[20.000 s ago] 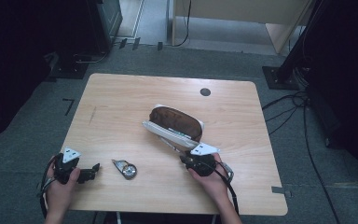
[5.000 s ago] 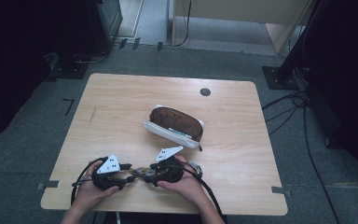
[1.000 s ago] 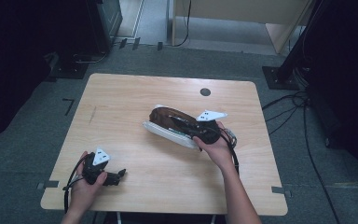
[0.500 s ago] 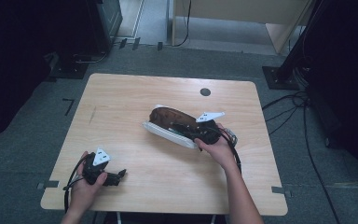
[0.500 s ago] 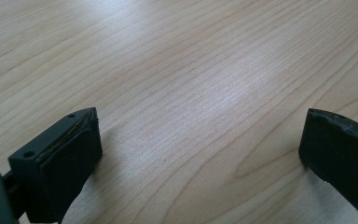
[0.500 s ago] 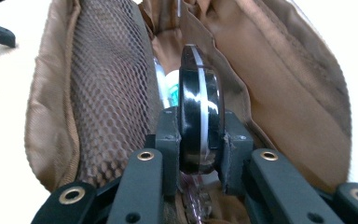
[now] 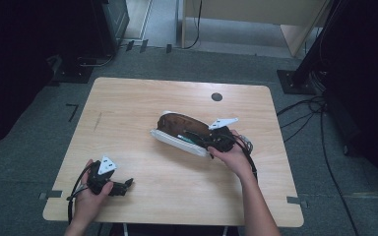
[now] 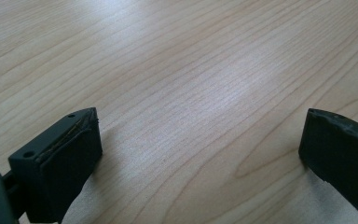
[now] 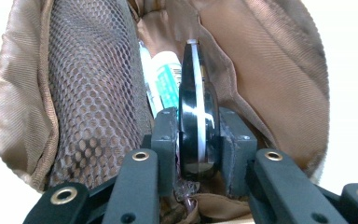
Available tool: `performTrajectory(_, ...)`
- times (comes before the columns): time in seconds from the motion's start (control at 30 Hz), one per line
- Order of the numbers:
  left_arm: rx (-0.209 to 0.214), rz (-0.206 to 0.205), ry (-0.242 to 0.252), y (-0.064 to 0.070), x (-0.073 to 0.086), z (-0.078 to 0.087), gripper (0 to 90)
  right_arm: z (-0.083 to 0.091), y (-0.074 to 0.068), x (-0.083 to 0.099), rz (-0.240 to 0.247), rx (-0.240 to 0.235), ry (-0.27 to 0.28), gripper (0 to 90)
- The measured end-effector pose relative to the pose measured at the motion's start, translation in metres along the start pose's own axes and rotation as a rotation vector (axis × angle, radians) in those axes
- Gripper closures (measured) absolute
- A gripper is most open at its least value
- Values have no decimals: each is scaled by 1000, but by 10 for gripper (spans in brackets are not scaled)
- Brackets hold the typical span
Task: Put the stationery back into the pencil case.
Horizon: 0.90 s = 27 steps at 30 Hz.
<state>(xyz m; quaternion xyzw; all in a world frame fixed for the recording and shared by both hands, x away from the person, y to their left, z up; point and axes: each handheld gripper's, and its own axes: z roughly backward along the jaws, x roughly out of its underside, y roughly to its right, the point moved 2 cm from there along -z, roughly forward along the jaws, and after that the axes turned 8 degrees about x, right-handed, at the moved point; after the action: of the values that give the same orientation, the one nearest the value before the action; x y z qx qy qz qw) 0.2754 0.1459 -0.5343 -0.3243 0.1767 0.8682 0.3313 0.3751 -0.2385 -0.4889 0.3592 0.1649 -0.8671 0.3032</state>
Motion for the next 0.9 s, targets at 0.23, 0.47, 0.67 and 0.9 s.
performTrajectory(0.23, 0, 0, 0, 0, 0, 0, 0, 4, 1, 3, -9, 10, 34, 683)
performTrajectory(0.47, 0, 0, 0, 0, 0, 0, 0, 18, -1, -2, 0, 38, 108, 675)
performTrajectory(0.67, 0, 0, 0, 0, 0, 0, 0, 35, -2, -6, -15, 52, 175, 670)
performTrajectory(0.9, 0, 0, 0, 0, 0, 0, 0, 55, -3, -8, -20, 83, 228, 600)
